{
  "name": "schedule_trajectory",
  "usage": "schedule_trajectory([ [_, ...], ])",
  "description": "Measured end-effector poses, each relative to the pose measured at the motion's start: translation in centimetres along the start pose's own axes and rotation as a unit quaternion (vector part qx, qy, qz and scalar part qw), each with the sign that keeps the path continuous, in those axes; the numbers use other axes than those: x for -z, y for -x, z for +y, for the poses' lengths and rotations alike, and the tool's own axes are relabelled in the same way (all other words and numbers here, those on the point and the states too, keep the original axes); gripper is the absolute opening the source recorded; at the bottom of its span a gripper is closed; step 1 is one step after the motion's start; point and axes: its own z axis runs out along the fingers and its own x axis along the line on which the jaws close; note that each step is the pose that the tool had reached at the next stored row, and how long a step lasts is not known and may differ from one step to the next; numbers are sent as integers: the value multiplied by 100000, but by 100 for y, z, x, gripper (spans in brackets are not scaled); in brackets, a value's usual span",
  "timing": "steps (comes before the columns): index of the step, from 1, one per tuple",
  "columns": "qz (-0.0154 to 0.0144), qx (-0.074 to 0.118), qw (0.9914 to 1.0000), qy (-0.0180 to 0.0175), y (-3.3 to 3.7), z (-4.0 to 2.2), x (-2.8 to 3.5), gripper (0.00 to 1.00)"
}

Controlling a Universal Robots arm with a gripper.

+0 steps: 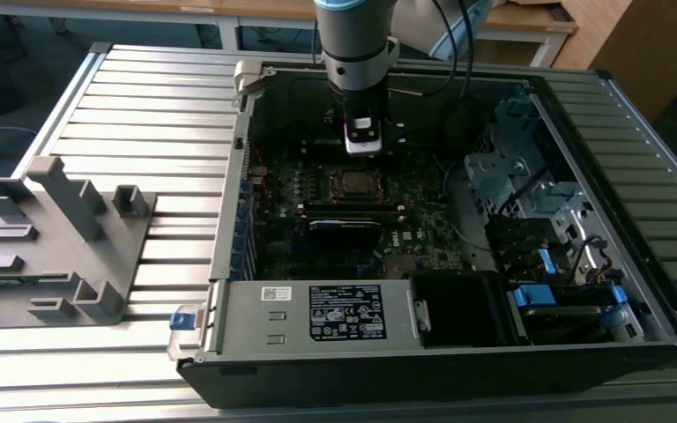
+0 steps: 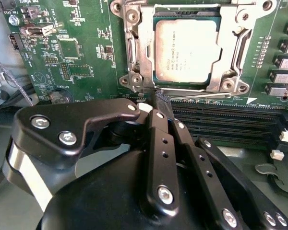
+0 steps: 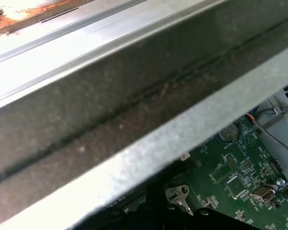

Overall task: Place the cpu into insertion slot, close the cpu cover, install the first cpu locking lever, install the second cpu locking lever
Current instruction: 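Install the first cpu locking lever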

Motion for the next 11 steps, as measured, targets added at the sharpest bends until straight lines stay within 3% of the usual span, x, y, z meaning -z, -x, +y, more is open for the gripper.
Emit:
schedule_trajectory([
  [4, 122, -155, 100000, 219, -2, 4, 0, 10],
  [11, 106, -374, 99999, 219, 0, 8, 20, 10],
])
